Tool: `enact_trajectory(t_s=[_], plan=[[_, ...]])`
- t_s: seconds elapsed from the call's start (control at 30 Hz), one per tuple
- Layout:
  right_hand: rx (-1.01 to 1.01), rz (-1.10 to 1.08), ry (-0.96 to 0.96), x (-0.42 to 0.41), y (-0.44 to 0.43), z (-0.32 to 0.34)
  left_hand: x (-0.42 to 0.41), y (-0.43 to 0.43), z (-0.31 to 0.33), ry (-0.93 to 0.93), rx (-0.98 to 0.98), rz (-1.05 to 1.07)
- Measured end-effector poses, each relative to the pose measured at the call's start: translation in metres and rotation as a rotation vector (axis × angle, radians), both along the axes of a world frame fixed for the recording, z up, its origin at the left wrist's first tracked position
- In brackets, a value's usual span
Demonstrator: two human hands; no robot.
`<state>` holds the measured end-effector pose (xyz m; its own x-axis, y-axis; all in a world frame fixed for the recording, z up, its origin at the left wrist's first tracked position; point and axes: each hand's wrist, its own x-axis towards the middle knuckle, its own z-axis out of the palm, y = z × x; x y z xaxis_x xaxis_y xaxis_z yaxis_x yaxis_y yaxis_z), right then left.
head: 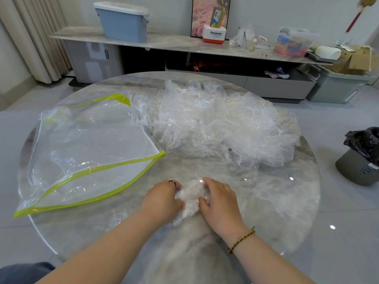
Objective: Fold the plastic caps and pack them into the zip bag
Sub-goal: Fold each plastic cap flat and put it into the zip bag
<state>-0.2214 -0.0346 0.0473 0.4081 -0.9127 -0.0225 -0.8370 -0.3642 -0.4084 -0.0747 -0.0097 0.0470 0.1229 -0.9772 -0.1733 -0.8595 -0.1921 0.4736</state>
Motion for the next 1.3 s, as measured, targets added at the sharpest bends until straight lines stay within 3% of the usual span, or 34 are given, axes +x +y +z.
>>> enact_trajectory(t_s=[0.17,0.27,0.37,0.43,0.53,0.8,0.87,0.97,1.07,1.2,1.3], plan=[[0.149,-0.134,-0.256,-0.003,-0.003,0.002,0.003,0.000,0.003,0.101,0.052,0.102],[0.284,-0.270,-0.536,-0.001,-0.004,0.008,0.004,0.001,0.004,0.354,-0.063,0.190],[0.549,-0.344,-0.809,0.005,-0.002,0.009,0.004,0.002,0.010,0.661,-0.169,0.298],[0.700,-0.336,-0.948,0.009,0.001,0.005,0.003,0.005,0.014,0.750,-0.198,0.315],[0.683,-0.369,-1.010,0.015,0.002,0.004,0.002,0.011,0.019,0.772,-0.187,0.254],[0.641,-0.336,-1.044,0.034,0.001,0.014,0.050,0.056,0.052,0.445,-0.346,0.194],[0.663,-0.266,-1.047,0.044,0.004,0.017,0.069,0.072,0.061,0.248,-0.422,0.178],[0.627,-0.168,-1.004,0.065,0.010,0.022,0.110,0.092,0.064,-0.203,-0.624,0.104],[0.595,-0.116,-0.947,0.084,0.013,0.021,0.143,0.095,0.054,-0.475,-0.561,0.101],[0.637,-0.051,-0.829,0.110,0.021,0.018,0.171,0.093,0.034,-0.525,-0.499,0.181],[0.657,0.004,-0.694,0.131,0.030,0.014,0.165,0.088,0.043,-0.381,-0.463,0.257]])
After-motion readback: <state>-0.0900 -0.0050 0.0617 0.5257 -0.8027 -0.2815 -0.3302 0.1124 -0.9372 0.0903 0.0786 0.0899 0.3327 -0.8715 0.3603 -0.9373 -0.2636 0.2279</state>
